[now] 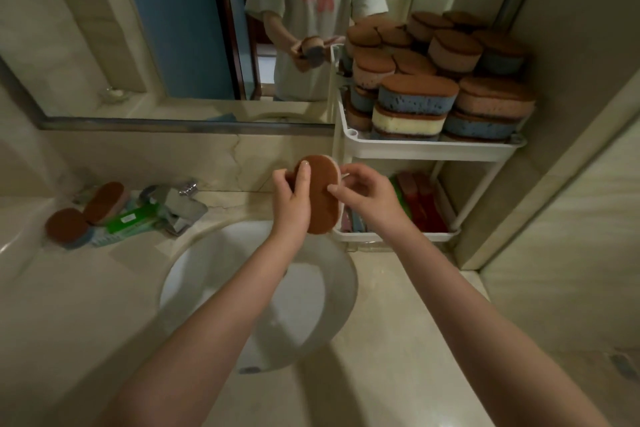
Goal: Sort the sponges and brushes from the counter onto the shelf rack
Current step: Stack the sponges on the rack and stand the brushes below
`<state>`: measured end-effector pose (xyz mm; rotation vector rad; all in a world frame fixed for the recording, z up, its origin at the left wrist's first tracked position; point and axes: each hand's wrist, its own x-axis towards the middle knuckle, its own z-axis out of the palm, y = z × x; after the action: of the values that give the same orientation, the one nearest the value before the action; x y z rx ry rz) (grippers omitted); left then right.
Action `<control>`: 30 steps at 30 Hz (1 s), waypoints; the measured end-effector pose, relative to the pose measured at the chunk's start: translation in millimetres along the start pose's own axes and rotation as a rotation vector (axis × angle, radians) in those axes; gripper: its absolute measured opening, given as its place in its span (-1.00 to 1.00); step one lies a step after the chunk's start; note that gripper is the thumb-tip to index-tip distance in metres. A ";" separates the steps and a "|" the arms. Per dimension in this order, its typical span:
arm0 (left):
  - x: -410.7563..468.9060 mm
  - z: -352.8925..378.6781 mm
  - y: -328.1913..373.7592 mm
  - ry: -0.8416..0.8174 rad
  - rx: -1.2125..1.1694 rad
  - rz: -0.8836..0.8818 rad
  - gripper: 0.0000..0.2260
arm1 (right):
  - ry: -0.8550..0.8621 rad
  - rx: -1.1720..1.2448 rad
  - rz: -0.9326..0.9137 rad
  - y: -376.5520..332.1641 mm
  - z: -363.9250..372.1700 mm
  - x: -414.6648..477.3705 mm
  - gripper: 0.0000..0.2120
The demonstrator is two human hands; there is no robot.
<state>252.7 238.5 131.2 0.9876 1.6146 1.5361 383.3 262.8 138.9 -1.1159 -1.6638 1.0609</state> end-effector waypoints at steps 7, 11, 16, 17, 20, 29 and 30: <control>16.0 6.2 57.8 -0.175 -0.192 0.094 -0.84 | 0.220 0.051 -0.116 -54.1 -28.8 24.8 -0.77; 31.2 18.8 89.1 -0.208 -0.264 0.123 -0.55 | 0.354 0.042 -0.205 -77.3 -46.8 42.2 -0.81; 51.5 40.3 129.2 -0.155 -0.221 0.179 -0.50 | 0.410 -0.173 -0.360 -93.4 -63.5 55.8 -0.71; 56.8 45.3 134.7 -0.152 -0.218 0.174 -0.51 | 0.399 -0.222 -0.401 -93.2 -66.3 57.5 -0.65; 68.5 60.5 148.3 -0.176 -0.195 0.160 -0.57 | 0.364 -0.377 -0.485 -89.0 -74.8 63.6 -0.49; 89.7 90.8 168.0 -0.244 -0.082 0.256 -0.77 | 0.536 -0.436 -0.434 -89.4 -106.0 97.9 -0.47; 94.5 91.4 167.3 -0.255 -0.027 0.286 -0.75 | 0.554 -0.436 -0.390 -89.7 -112.6 106.2 -0.47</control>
<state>299.2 366.8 294.4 1.3858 1.3143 1.5369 442.4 363.1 274.8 -1.1532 -1.5876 0.1143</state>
